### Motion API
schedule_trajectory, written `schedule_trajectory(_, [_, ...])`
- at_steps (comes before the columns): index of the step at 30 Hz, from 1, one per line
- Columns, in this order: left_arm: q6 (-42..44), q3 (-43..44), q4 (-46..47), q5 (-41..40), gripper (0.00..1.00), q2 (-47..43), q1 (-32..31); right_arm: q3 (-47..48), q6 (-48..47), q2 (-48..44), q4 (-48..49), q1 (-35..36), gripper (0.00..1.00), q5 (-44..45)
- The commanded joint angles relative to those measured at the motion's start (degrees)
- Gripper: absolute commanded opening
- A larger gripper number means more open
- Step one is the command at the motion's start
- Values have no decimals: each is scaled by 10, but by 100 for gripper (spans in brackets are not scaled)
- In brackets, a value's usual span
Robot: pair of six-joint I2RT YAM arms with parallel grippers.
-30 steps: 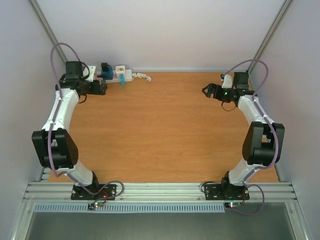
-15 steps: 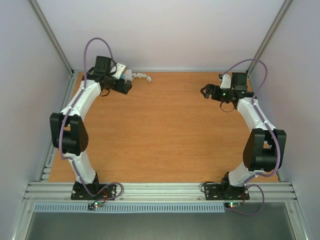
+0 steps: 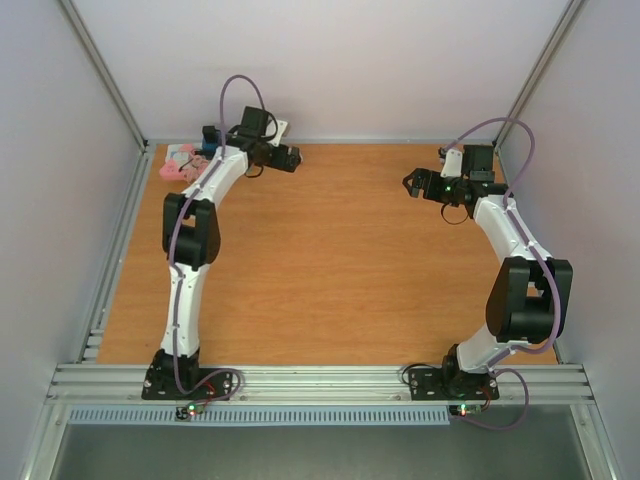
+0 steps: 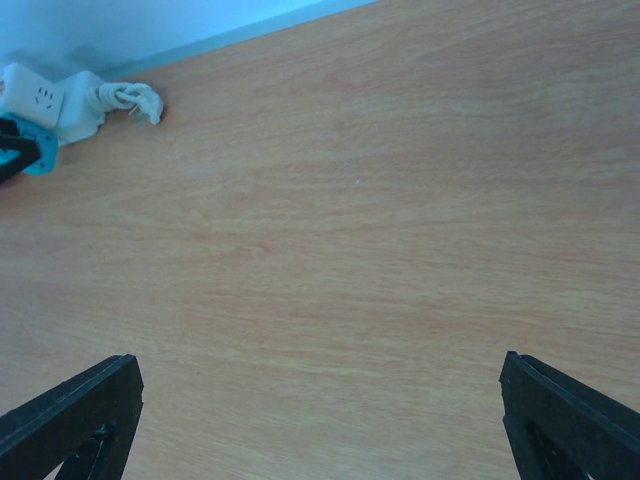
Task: Pull the plug off the socket
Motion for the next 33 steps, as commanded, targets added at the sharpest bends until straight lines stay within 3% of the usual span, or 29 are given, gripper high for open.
schedule_trajectory(1, [-108, 49, 58, -21, 100, 59, 1, 12, -2, -12, -2, 7, 99, 16])
schedule_trajectory(10, [-208, 154, 119, -65, 94, 176, 1, 63, 97, -1, 23, 7, 98, -12])
schedule_trajectory(24, [-276, 190, 206, -73, 88, 260, -16, 146, 242, -19, 71, 11, 98, -74])
schedule_trajectory(29, [-294, 194, 227, -83, 83, 277, -26, 162, 317, -13, 95, 12, 99, -108])
schedule_trajectory(33, [-299, 205, 224, -79, 73, 284, -38, 168, 399, -6, 129, 14, 99, -151])
